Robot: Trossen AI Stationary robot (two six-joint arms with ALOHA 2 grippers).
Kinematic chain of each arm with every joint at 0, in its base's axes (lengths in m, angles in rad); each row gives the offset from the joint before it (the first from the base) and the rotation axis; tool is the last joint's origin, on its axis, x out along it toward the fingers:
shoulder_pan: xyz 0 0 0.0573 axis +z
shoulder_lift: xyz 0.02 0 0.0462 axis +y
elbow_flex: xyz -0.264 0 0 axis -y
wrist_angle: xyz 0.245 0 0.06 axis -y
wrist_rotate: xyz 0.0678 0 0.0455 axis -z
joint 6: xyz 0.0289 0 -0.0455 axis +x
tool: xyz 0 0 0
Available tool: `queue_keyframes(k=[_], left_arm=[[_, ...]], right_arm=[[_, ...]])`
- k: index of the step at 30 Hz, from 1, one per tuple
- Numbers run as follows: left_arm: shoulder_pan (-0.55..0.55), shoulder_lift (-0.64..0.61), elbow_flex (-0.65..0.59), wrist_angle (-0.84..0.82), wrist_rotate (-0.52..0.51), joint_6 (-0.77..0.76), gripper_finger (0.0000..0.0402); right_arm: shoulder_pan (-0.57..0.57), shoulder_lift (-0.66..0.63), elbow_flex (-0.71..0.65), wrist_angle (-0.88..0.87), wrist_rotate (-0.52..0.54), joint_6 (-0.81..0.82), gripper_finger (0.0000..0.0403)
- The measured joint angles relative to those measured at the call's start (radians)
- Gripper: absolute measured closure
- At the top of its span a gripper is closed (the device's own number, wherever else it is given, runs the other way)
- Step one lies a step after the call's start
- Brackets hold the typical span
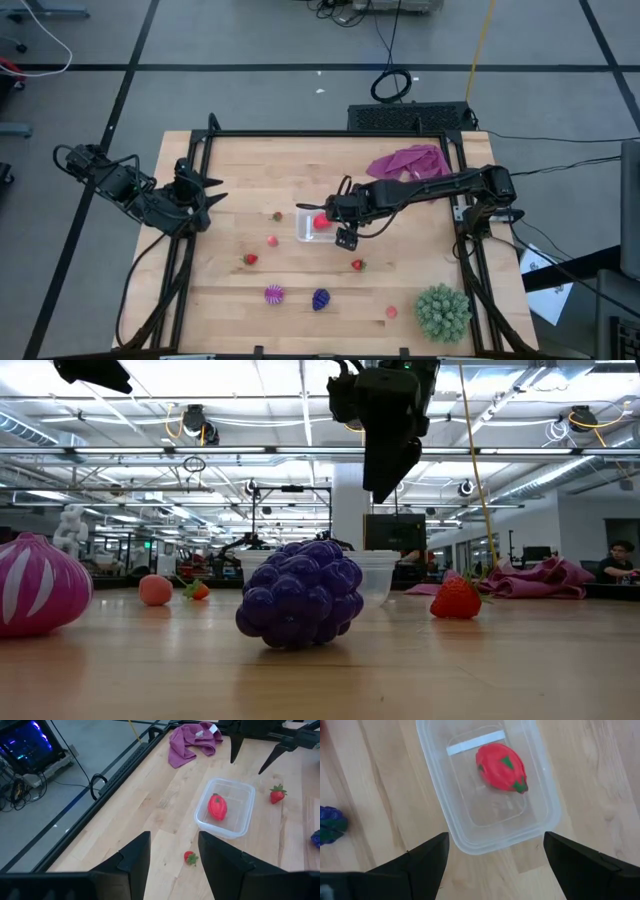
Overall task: Pick and placing Produce into tupperware
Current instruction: Put the top red strawberry into the transparent container
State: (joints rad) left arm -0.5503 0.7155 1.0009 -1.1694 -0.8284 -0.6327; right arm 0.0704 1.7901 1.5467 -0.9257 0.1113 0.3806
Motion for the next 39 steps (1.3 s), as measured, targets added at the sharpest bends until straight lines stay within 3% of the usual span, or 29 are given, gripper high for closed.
queue_keyframes(k=[12, 19, 39], left_arm=[[0.000, 0.000, 0.000, 0.000, 0.000, 0.000, 0.0231], [0.000, 0.000, 0.000, 0.000, 0.000, 0.000, 0.0231], [0.000, 0.000, 0.000, 0.000, 0.000, 0.000, 0.0231]], right_arm=[[0.000, 0.000, 0.000, 0.026, -0.010, -0.081, 0.0086], [0.000, 0.000, 0.000, 0.032, -0.085, -0.079, 0.0086], [0.003, 0.000, 0.000, -0.071, -0.086, -0.027, 0.0086]])
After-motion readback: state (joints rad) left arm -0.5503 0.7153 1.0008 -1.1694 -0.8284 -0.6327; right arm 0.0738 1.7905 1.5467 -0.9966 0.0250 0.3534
